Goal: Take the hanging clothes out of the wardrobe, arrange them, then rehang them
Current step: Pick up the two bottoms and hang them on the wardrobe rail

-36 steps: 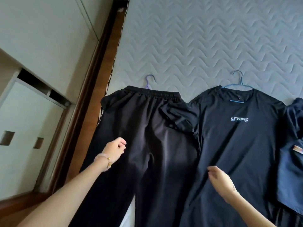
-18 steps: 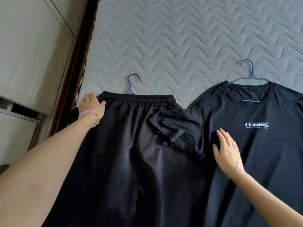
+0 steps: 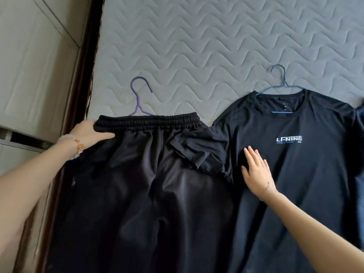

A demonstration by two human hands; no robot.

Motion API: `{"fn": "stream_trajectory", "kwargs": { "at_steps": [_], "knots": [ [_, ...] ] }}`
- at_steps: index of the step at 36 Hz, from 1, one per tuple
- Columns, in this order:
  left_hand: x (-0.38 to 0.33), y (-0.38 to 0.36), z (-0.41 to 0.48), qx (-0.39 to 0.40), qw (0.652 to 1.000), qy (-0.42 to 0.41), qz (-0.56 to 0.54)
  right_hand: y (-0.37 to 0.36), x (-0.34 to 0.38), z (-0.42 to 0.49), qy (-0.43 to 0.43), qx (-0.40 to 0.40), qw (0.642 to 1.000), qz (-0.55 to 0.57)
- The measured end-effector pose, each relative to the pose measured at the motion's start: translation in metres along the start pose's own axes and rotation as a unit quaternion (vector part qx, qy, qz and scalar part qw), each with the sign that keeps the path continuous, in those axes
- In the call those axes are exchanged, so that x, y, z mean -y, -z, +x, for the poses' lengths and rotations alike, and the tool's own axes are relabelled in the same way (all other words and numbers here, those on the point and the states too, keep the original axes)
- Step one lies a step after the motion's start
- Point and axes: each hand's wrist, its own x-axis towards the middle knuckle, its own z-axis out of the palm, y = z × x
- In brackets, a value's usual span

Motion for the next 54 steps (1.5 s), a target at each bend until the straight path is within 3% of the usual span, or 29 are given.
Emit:
{"fn": "stream_trajectory", "kwargs": {
  "at_steps": [6, 10, 15, 18, 21, 28, 33, 36, 40, 46, 54],
  "knots": [
    [-0.013, 0.045, -0.091, -0.012, 0.996, -0.029, -0.084, 0.022, 0.01, -0.032, -0.016, 0.087, 0.995, 0.037],
    [-0.013, 0.073, -0.158, -0.05, 0.992, -0.028, -0.109, 0.04, 0.02, -0.082, -0.037, 0.098, 0.993, 0.061],
    [0.002, 0.127, -0.26, -0.092, 0.98, 0.027, -0.173, 0.073, 0.031, -0.18, -0.093, 0.066, 0.982, 0.148],
    [0.066, 0.146, -0.284, -0.107, 0.972, 0.03, -0.208, 0.084, 0.035, -0.245, -0.128, 0.036, 0.964, 0.23],
    [0.043, 0.146, -0.351, -0.142, 0.966, 0.012, -0.216, 0.079, 0.031, -0.305, -0.158, 0.015, 0.936, 0.313],
    [-0.024, 0.091, -0.46, -0.164, 0.966, -0.097, -0.177, 0.04, -0.008, -0.433, -0.201, 0.059, 0.91, 0.357],
    [-0.046, 0.043, -0.499, -0.16, 0.966, -0.099, -0.176, 0.013, -0.052, -0.523, -0.258, 0.096, 0.886, 0.373],
    [-0.063, 0.026, -0.534, -0.163, 0.965, -0.141, -0.152, -0.004, -0.083, -0.575, -0.316, 0.092, 0.86, 0.391],
    [-0.091, 0.009, -0.583, -0.182, 0.956, -0.202, -0.114, -0.018, -0.122, -0.636, -0.392, 0.03, 0.793, 0.465],
    [-0.139, -0.034, -0.636, -0.167, 0.941, -0.272, -0.111, -0.012, -0.181, -0.692, -0.418, 0.003, 0.708, 0.569],
    [-0.233, -0.105, -0.712, -0.126, 0.933, -0.321, -0.104, 0.07, -0.282, -0.679, -0.366, -0.075, 0.733, 0.568]
  ]
}}
